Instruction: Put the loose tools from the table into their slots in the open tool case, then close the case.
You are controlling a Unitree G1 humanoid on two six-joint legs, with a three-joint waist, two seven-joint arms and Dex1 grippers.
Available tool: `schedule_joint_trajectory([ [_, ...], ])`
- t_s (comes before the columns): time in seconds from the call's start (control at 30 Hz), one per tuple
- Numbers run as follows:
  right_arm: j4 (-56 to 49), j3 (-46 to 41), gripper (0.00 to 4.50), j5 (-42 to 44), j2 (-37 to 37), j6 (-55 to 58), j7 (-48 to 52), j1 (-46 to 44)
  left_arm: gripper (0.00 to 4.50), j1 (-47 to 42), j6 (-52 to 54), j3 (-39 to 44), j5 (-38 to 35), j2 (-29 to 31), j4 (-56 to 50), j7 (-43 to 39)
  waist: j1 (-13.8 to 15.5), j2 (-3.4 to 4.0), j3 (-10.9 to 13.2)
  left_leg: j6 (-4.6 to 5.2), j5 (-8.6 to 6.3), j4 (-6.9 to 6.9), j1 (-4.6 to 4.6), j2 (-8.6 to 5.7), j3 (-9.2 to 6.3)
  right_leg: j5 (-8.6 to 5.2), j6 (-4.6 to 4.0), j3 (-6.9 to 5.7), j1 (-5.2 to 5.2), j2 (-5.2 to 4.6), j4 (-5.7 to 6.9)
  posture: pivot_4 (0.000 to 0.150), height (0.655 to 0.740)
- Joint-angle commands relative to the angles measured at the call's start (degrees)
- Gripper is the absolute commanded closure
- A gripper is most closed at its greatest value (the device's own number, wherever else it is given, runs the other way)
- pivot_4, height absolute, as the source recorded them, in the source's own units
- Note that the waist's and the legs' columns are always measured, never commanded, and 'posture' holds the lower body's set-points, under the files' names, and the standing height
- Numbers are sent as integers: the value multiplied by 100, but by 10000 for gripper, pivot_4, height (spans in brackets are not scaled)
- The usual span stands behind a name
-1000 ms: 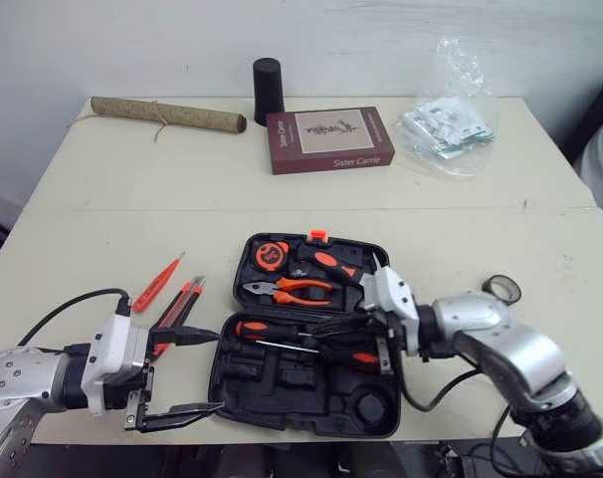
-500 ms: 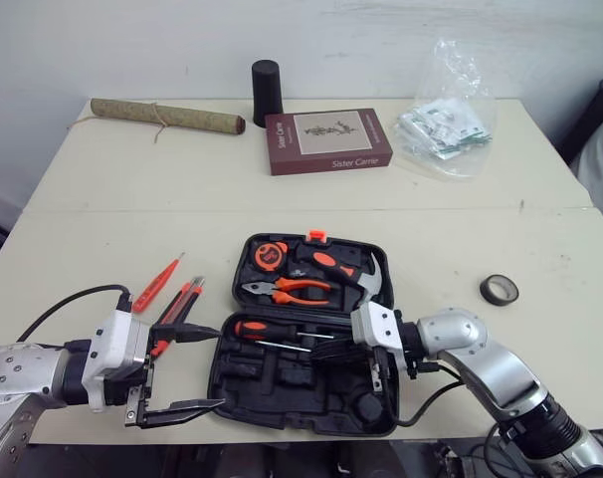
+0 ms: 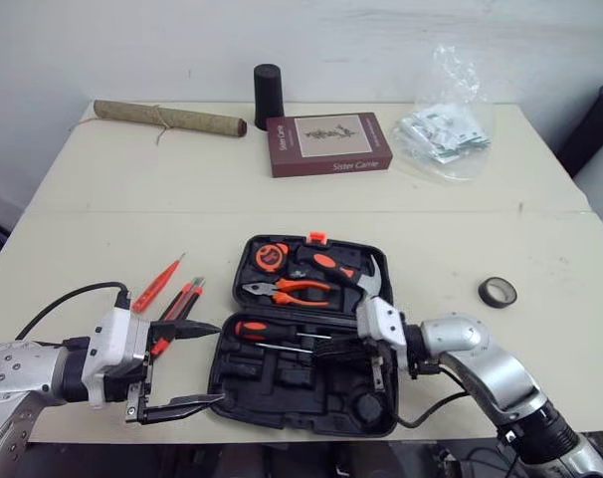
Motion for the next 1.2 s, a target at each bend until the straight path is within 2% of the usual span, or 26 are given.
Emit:
schedule_joint_trajectory([
  [0.03, -689, -1096, 35432, 890, -713, 615, 229, 254, 0, 178, -194, 566, 53, -73, 397, -22, 6, 12, 8, 5, -2, 2, -5, -1, 2, 0, 1, -1, -4, -1, 0, 1500, 7400],
  [0.13, -596, -2278, 21613, 1141, -845, -26, 360, 753, 0, 496, -474, 1166, 230, -167, 1019, -81, 13, 1, 10, 5, -2, -6, -5, 4, -2, -1, -1, -12, -4, 7, -3, 1500, 7400],
  [0.27, 344, -3760, 1327, 769, -1090, -1258, 955, 1639, 0, 834, -836, 2054, 424, -286, 2048, -42, 12, -9, 18, 29, -13, -3, -3, 2, 8, -1, 0, -9, -3, 10, -1, 1500, 7400],
  [0.43, 1667, -4976, 437, 542, -1304, -2097, 1165, 2246, 0, 1032, -1295, 2867, 627, -221, 3405, 12, 6, -19, 23, 48, -21, 0, 9, -2, 22, 1, 4, 1, 2, 7, -2, 1500, 7400],
  [0.53, 3197, -5651, 437, 212, -1595, -2988, 1336, 2589, 0, 960, -1613, 3304, 800, 2, 4602, 266, 0, -22, 25, 46, -22, -6, 13, 0, 24, 0, 3, 4, 0, 7, -3, 1500, 7400],
  [0.67, 4383, -5910, 437, 12, -1819, -3644, 1430, 2876, 0, 907, -1793, 3478, 993, 210, 5518, 638, -3, -25, 26, 44, -23, -17, 16, 1, 28, -1, 1, 9, -5, 3, -6, 1500, 7400],
  [0.77, 4731, -5934, 437, -41, -1820, -3979, 1372, 2961, 0, 998, -2009, 3519, 1151, 268, 5935, 769, -26, -19, 25, 35, -27, -18, 23, 4, 30, -1, 0, 16, -6, -3, -2, 1500, 7400],
  [0.87, 4606, -5769, 437, 5, -1764, -3704, 1145, 2926, 0, 1009, -2094, 3519, 1146, 265, 6012, 775, -64, -17, 24, 7, -41, -24, 27, 8, 34, -2, -3, 25, -13, -3, 2, 1500, 7400],
  [1.0, 3877, -5381, 437, 243, -1641, -3202, 1112, 2740, 0, 951, -1954, 3364, 933, 120, 5415, 598, -76, -17, 24, -5, -44, -24, 25, 12, 33, -3, -5, 26, -17, -3, 4, 1500, 7400],
  [1.1, 2616, -5083, 437, 958, -1226, -2753, 1205, 2614, 0, 944, -1603, 3107, 634, -68, 4357, 450, -52, -7, 24, -9, -44, -23, 23, 13, 31, -4, -6, 25, -17, -5, 4, 1500, 7400],
  [1.2, 1561, -4710, 437, 1384, -945, -2408, 1206, 2513, 0, 860, -998, 2868, 324, -191, 3226, 685, -19, -1, 28, -11, -43, -26, 21, 13, 28, -4, -7, 25, -17, -4, 5, 1500, 7400],
])
